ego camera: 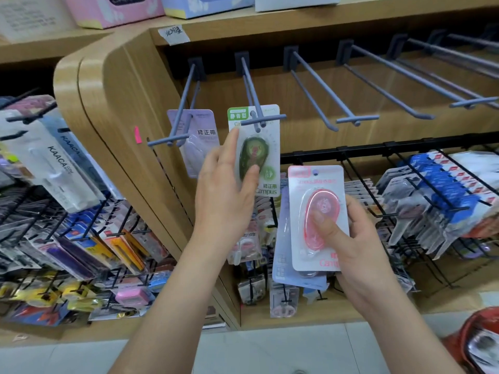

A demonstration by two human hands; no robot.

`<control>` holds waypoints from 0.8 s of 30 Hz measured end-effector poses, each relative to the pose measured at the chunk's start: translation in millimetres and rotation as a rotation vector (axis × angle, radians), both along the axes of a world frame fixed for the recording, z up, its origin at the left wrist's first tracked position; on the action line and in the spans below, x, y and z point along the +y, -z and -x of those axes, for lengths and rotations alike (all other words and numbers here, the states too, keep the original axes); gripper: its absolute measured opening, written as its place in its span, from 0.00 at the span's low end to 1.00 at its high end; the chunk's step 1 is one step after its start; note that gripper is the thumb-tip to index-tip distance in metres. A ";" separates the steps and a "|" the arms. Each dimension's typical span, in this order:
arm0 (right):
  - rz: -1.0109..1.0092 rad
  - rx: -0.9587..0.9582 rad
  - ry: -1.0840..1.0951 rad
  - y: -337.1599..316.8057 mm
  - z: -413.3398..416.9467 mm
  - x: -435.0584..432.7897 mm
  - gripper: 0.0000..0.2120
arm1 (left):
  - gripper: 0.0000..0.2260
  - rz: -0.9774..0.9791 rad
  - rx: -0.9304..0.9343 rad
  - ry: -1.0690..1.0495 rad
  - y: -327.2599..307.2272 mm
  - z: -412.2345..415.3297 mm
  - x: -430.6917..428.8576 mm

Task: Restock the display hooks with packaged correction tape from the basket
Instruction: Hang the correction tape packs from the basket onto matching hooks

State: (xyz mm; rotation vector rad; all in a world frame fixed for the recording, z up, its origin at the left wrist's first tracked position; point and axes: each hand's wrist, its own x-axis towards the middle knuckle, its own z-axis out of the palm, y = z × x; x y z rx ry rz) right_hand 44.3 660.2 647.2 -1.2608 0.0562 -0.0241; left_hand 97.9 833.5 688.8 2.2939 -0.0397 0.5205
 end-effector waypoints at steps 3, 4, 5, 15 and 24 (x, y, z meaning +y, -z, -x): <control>-0.002 -0.009 0.016 -2.1 0.5 1.6 0.21 | 0.21 0.021 -0.043 0.069 10.7 31.4 -3.2; 0.012 -0.023 0.032 -2.9 0.1 2.8 0.20 | 0.18 0.099 0.040 0.148 12.3 43.7 -9.1; 0.029 -0.039 0.044 -3.3 0.0 4.4 0.19 | 0.16 0.193 0.159 0.231 13.6 54.0 -16.9; 0.223 -0.122 -0.289 -0.3 3.6 -17.4 0.26 | 0.17 0.937 0.433 0.260 28.9 59.2 -19.5; 0.428 -0.134 0.022 10.4 5.8 -46.6 0.25 | 0.11 0.672 0.161 0.267 22.9 62.0 -29.2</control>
